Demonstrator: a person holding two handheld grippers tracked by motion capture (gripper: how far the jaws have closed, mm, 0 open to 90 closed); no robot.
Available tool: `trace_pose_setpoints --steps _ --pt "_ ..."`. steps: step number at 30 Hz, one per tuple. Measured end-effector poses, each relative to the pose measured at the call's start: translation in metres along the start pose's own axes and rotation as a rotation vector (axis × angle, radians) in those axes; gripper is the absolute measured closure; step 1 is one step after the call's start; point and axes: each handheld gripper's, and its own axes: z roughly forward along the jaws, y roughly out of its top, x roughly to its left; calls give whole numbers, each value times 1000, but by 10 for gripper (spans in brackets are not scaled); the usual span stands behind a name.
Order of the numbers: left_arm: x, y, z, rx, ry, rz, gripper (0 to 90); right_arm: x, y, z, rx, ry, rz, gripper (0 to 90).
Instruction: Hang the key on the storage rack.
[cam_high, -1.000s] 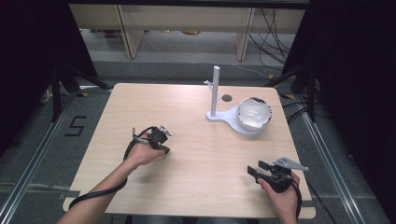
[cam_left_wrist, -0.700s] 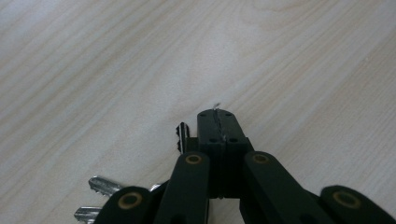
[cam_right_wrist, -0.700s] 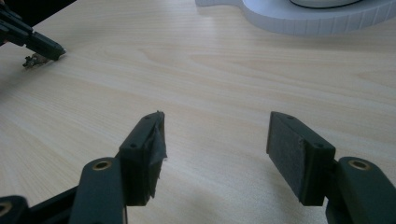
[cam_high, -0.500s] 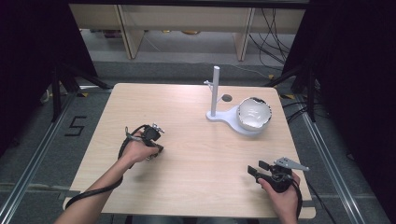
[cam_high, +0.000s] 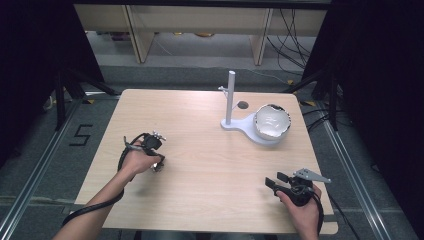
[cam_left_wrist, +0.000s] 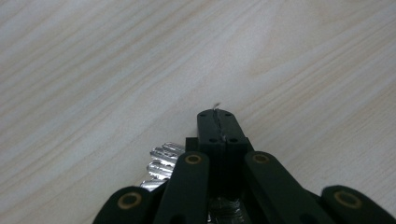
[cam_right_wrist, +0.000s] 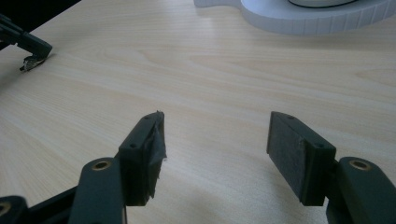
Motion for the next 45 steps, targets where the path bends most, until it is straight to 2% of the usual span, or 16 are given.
trace_pose_setpoints --steps 5,6,7,10,16,19,20,21,23,24,27,30,31,33,38,45 --pt "4 -3 -3 14 0 -5 893 -1 0 -1 6 -16 -11 380" --pt "4 -4 -4 8 12 -9 893 2 0 -1 22 -11 33 380" --pt "6 -5 -6 21 22 -13 893 -1 0 -1 7 -18 -9 378" --pt "8 -7 -8 39 20 -22 892 -1 0 -1 10 -24 -9 377" --pt "8 -12 -13 69 30 -9 886 0 0 1 -8 8 31 376" --pt "10 -16 -15 73 35 -6 879 -1 1 -2 12 -33 -5 376" --pt "10 -17 -16 69 33 -13 876 -1 0 -1 7 -22 -3 375" --pt "11 -18 -17 67 33 -11 872 2 0 -1 17 -15 42 374" --pt "12 -20 -18 76 32 -1 865 1 0 -1 7 -15 25 374" --pt "14 -22 -21 81 34 1 865 3 -1 0 -4 0 60 374" --pt "15 -26 -27 56 42 3 847 2 -1 -1 -5 4 65 374" --pt "15 -30 -33 43 30 -2 830 -2 -1 -1 -13 -12 11 372" --pt "16 -32 -36 31 31 3 806 2 -1 -1 -4 5 69 372" --pt "16 -33 -38 20 34 8 783 2 -1 -1 -3 6 69 372" --pt "11 -31 -50 -55 24 83 703 2 -1 0 -2 -7 60 371" --pt "-4 -26 -58 -45 -2 171 593 1 -1 0 0 -9 61 372"
